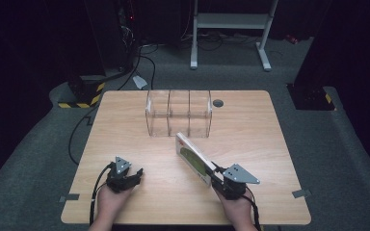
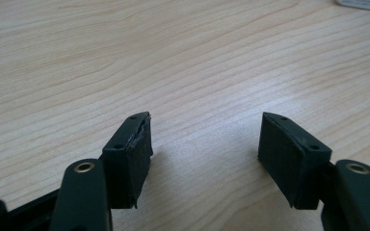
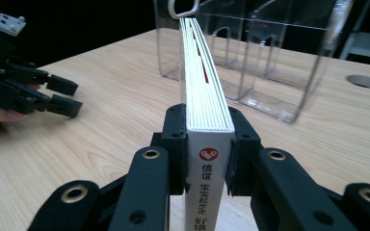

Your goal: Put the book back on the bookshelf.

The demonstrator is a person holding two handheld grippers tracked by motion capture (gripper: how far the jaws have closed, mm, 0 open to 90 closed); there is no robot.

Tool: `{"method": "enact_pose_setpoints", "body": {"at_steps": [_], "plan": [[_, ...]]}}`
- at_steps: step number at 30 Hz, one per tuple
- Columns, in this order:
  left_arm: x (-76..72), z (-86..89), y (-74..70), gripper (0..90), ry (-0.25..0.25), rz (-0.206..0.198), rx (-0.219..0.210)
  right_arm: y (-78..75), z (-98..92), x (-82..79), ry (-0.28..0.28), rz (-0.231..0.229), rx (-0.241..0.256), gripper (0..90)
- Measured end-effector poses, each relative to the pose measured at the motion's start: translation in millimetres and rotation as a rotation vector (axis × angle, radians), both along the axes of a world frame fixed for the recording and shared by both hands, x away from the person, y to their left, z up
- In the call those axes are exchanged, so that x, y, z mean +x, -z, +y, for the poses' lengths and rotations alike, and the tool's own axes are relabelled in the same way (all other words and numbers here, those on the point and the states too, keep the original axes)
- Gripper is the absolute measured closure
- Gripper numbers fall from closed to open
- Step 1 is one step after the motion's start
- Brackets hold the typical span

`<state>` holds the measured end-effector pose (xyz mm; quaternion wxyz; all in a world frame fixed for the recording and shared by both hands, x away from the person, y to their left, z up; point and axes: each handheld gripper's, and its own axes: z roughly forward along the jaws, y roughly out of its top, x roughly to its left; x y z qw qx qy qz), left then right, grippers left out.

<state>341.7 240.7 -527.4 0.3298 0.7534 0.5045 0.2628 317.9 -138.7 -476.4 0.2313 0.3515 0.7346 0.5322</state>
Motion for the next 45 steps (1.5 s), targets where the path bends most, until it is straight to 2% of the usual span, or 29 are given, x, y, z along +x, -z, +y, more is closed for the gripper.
{"method": "enact_pose_setpoints", "body": {"at_steps": [3, 6, 11, 17, 20, 30, 32, 37, 41, 45], "plan": [[5.6, 1.8, 0.2, 32.9, -0.010, 0.013, -0.012, -0.4, -5.4, -1.4, 0.027, 0.003, -0.002, 74.2], [11.2, 5.3, 0.8, 28.7, -0.018, 0.041, -0.050, -1.2, -10.0, -2.0, 0.047, 0.019, 0.004, 74.1], [13.8, 4.9, 1.0, 25.6, -0.018, 0.042, -0.047, -1.7, -12.0, -3.6, 0.063, 0.028, 0.007, 73.7], [13.9, 4.9, 1.0, 25.4, -0.017, 0.043, -0.046, -1.9, -6.5, -6.1, 0.101, 0.011, -0.006, 70.5], [13.9, 4.8, 1.0, 25.4, -0.017, 0.043, -0.047, -1.9, -5.1, -4.8, 0.101, 0.023, 0.015, 71.2], [11.4, 4.4, 1.0, 25.6, 0.000, 0.044, -0.047, -2.3, 6.2, -4.1, 0.125, 0.012, -0.006, 74.8], [11.2, 4.4, 1.0, 25.8, 0.003, 0.043, -0.047, -4.2, 10.4, -5.0, 0.135, 0.015, -0.014, 75.1], [11.4, 4.6, 1.0, 26.1, 0.006, 0.042, -0.048, -17.5, 12.8, -10.0, 0.197, -0.032, -0.063, 75.4], [11.4, 4.6, 1.0, 26.1, 0.006, 0.042, -0.048, -25.1, 3.5, -6.9, 0.243, -0.029, -0.033, 75.4], [11.4, 4.6, 1.0, 26.1, 0.007, 0.042, -0.047, -32.1, -0.3, -0.9, 0.283, -0.045, -0.034, 75.4]]}}
